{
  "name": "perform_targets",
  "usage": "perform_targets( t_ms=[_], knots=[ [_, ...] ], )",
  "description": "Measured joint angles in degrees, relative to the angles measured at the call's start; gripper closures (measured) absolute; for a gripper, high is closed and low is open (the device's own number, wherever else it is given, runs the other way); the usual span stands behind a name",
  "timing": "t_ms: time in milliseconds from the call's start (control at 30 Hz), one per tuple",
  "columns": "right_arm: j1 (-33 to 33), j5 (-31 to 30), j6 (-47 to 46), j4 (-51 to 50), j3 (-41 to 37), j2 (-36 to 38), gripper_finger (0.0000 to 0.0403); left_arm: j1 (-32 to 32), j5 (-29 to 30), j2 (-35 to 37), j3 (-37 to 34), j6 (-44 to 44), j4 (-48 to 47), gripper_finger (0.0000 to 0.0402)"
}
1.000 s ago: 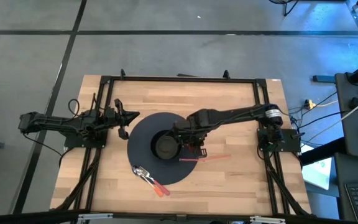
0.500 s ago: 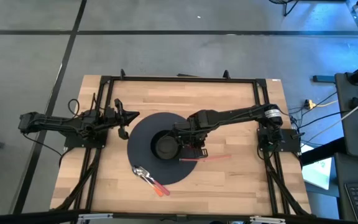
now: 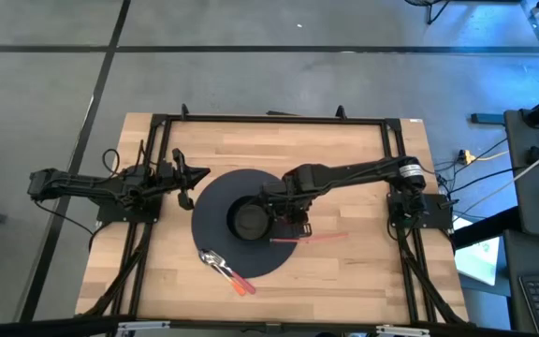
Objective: Pick & Place Utensil
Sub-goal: Put the orange cup on the black tablemat to the right of the black bowl, then put the red straw into the orange cup
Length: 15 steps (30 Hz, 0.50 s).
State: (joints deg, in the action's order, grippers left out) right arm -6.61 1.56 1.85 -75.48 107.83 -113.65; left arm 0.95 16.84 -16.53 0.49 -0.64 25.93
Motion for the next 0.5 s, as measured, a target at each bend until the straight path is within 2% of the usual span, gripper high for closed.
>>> perform_targets(
  t_ms=[300, 500],
  knots=[
    [0.0, -1.2, -0.5, -5.8, 8.3, 0.0, 0.0263, 0.0, 0.0, 0.0, 0.0, 0.0, 0.0, 0.0393],
    [-0.1, -6.1, -2.0, -12.9, 17.2, 0.0, 0.0263, 0.0, 0.0, 0.0, 0.0, -0.1, -0.1, 0.0393]
  ],
)
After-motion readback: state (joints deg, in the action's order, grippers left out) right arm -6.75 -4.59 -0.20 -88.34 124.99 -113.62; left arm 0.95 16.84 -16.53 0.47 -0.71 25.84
